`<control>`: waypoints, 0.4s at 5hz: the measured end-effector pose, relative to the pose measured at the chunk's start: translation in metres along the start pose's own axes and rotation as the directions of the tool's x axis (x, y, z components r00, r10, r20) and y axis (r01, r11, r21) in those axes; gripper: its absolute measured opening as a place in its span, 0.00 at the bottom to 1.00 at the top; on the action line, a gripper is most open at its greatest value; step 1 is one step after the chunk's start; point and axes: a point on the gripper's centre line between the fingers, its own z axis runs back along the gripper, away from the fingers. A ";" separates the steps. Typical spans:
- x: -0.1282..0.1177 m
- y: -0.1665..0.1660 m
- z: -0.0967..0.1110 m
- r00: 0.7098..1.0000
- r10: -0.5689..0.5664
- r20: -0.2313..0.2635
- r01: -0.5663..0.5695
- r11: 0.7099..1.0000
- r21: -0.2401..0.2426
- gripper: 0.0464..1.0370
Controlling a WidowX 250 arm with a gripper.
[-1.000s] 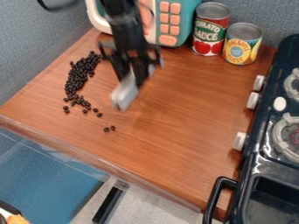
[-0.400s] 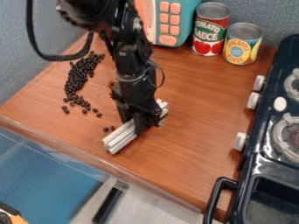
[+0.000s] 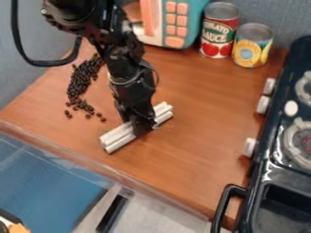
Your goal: Sweep into pile
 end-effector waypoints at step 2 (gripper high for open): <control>-0.011 0.050 -0.002 1.000 0.006 0.028 -0.008 0.999 0.049 0.34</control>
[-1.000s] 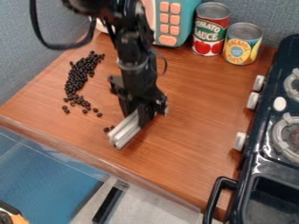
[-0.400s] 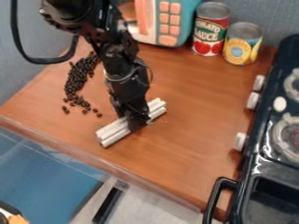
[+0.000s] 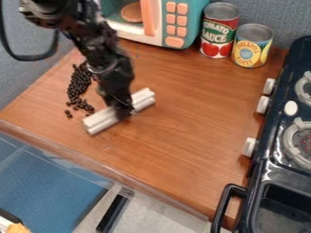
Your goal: Sweep into pile
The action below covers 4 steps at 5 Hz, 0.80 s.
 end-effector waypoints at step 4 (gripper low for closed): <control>-0.017 0.079 -0.004 0.997 0.056 -0.056 -0.051 0.995 0.086 0.34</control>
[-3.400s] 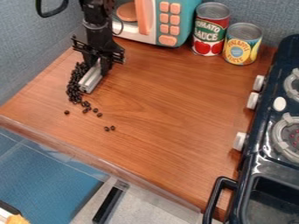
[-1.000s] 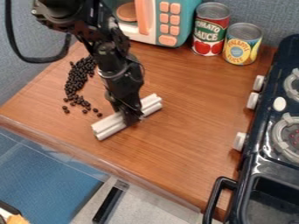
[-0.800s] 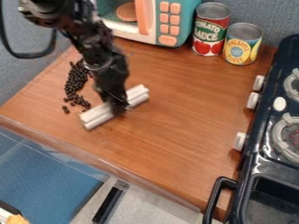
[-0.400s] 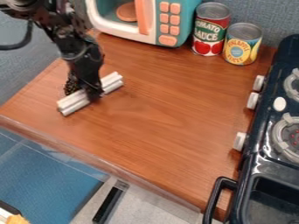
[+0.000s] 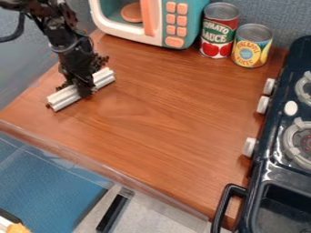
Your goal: Sweep into pile
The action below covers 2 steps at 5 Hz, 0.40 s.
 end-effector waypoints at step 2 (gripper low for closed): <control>0.008 0.022 -0.005 1.000 0.029 0.002 -0.029 0.999 0.023 0.34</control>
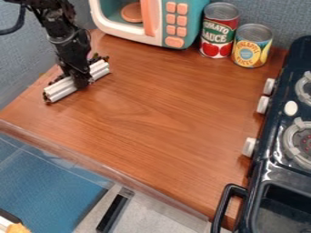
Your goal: Sweep into pile
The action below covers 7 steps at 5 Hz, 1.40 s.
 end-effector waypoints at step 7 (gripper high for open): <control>0.001 -0.070 0.042 0.989 0.080 0.124 -0.069 0.993 -0.095 0.34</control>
